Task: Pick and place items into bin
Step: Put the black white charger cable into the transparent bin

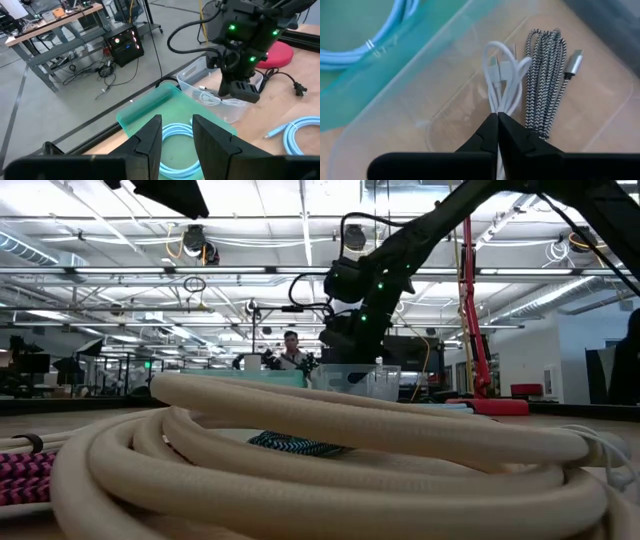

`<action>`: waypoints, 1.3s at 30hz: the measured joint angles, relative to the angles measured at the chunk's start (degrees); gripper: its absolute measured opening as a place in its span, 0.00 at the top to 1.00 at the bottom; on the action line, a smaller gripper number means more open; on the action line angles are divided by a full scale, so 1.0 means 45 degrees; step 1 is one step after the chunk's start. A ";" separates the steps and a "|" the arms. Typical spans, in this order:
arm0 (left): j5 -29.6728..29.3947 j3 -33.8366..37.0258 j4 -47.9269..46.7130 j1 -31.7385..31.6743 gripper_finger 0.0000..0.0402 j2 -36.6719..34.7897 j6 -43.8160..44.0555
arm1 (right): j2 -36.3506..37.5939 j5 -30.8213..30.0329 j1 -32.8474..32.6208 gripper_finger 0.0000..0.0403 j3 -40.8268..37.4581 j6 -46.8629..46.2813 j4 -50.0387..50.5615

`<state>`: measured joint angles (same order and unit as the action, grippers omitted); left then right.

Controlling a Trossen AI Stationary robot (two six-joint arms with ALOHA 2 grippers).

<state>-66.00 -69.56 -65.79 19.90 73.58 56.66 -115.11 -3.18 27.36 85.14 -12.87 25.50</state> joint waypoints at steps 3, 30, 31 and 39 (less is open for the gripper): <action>0.0004 0.0001 0.0009 0.0000 0.72 0.0000 0.0005 | -0.0038 0.0001 0.0104 1.00 0.0000 -0.0029 0.0117; 0.0010 0.0001 0.0037 -0.0003 0.72 0.0000 0.0039 | -0.0914 0.0430 0.0593 1.00 0.0044 0.0026 -0.0761; 0.0012 0.0001 0.0037 0.0000 0.72 0.0000 0.0034 | -0.1047 0.0523 0.0607 1.00 0.0040 -0.0039 -0.0873; 0.0010 0.0001 0.0033 -0.0005 0.72 0.0000 -0.0073 | -0.1233 -0.0532 0.0582 1.00 0.0196 0.0127 -0.0742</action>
<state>-65.95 -69.56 -65.65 19.88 73.58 56.33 -120.66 -5.57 29.98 86.02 -12.29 22.16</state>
